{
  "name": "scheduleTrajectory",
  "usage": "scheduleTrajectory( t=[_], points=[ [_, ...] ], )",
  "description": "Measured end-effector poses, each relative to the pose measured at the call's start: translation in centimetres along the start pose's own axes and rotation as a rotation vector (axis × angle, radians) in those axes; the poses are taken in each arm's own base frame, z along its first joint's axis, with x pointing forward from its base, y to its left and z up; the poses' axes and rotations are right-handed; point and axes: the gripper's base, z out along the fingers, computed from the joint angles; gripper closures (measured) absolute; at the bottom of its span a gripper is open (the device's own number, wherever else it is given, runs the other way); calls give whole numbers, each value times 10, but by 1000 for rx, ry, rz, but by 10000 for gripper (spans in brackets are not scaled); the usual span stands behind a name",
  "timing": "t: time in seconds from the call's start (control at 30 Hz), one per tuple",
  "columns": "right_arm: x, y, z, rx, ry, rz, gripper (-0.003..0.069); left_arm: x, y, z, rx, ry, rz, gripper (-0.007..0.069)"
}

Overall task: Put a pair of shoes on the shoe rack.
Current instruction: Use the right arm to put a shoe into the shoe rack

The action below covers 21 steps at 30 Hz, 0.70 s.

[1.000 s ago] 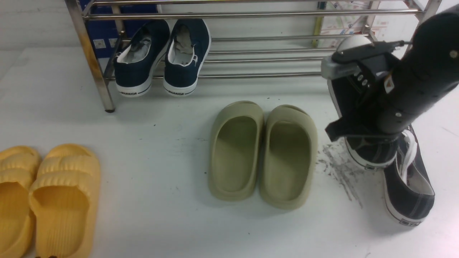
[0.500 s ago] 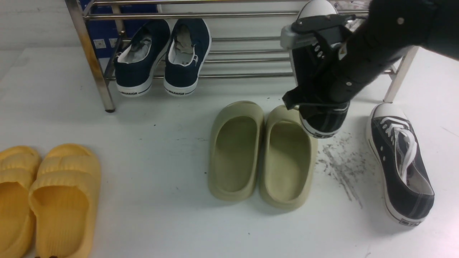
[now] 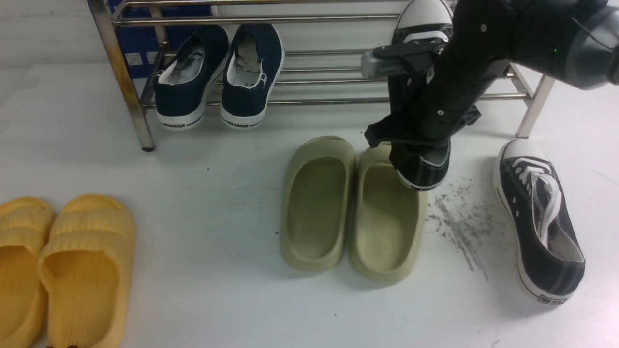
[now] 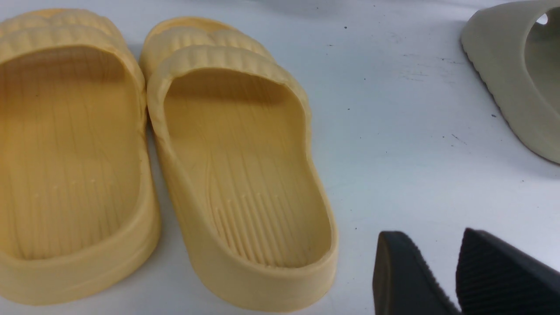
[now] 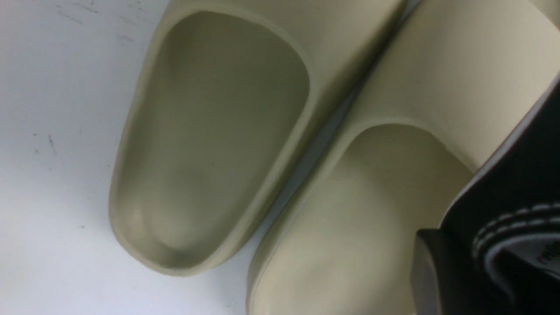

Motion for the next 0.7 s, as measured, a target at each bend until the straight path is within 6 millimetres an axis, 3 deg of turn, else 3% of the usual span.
scheduleTrajectory(
  t=[0.13, 0.2, 0.47, 0.6, 0.7],
  points=[
    [2, 5, -20, -30, -14, 6, 636, 0, 0, 0, 0, 0, 0, 407],
    [4, 11, -51, -42, -59, 4, 636, 0, 0, 0, 0, 0, 0, 406],
    [14, 11, -105, -41, -112, 7, 636, 0, 0, 0, 0, 0, 0, 399],
    [26, 16, -118, -63, -88, 5, 636, 0, 0, 0, 0, 0, 0, 397],
    [43, 23, -112, -72, -51, -10, 636, 0, 0, 0, 0, 0, 0, 396]
  ],
)
